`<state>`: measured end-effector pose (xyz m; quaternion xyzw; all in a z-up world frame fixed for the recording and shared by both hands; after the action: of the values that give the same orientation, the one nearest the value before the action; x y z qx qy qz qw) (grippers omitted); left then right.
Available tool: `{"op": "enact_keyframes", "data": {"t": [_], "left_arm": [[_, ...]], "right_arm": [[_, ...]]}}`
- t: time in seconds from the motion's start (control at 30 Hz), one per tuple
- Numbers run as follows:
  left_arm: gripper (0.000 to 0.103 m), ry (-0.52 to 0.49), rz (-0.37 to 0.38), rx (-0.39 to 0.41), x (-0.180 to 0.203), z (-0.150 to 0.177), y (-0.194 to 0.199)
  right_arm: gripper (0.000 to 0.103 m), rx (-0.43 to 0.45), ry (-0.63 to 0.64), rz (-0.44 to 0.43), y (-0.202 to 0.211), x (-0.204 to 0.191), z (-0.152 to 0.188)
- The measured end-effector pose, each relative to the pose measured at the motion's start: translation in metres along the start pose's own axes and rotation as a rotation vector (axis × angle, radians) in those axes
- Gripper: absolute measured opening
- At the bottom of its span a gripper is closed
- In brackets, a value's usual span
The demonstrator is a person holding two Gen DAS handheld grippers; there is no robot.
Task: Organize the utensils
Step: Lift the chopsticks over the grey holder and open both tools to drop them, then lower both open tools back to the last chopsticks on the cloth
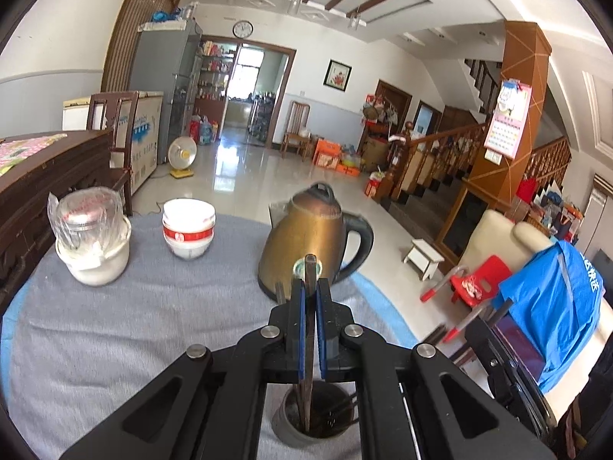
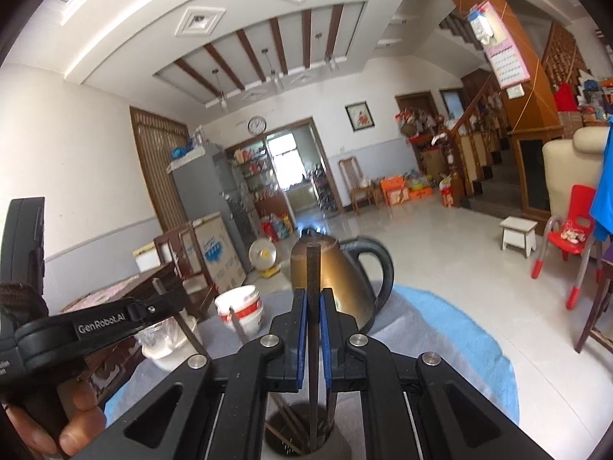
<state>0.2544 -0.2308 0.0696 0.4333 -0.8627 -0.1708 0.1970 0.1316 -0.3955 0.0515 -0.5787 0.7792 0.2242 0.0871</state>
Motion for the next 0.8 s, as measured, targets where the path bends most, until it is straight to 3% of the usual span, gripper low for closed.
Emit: {"op": "enact_keyframes", "data": {"t": [0.37, 0.43, 0.63, 0.8], "left_arm": [[0.009, -0.039, 0.055, -0.071, -0.007, 0.022, 0.020], [0.027, -0.048, 0.055, -0.074, -0.010, 0.026, 0.027], [0.051, -0.077, 0.007, -0.079, -0.033, 0.046, 0.052], [0.056, -0.053, -0.069, -0.131, -0.070, 0.066, 0.062]], "right_arm": [[0.011, -0.139, -0.109, -0.076, 0.004, 0.016, 0.018], [0.012, -0.160, -0.124, -0.087, 0.005, 0.017, 0.020], [0.012, -0.166, -0.139, -0.082, 0.019, 0.019, 0.022], [0.013, -0.169, -0.126, -0.075, 0.032, 0.019, 0.027]]}}
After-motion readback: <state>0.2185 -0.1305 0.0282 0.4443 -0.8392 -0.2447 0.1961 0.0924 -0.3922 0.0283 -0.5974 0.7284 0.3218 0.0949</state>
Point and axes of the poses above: each gripper's, at about its wrist camera, not at the fingertips, and y roughly against the way its jaws point, x to its right, z to its underside, the point moved 2 cm from there along -y, roughly the way its jaws point, and after that the axes turned 5 degrees about -y, right-handed, at the moved point
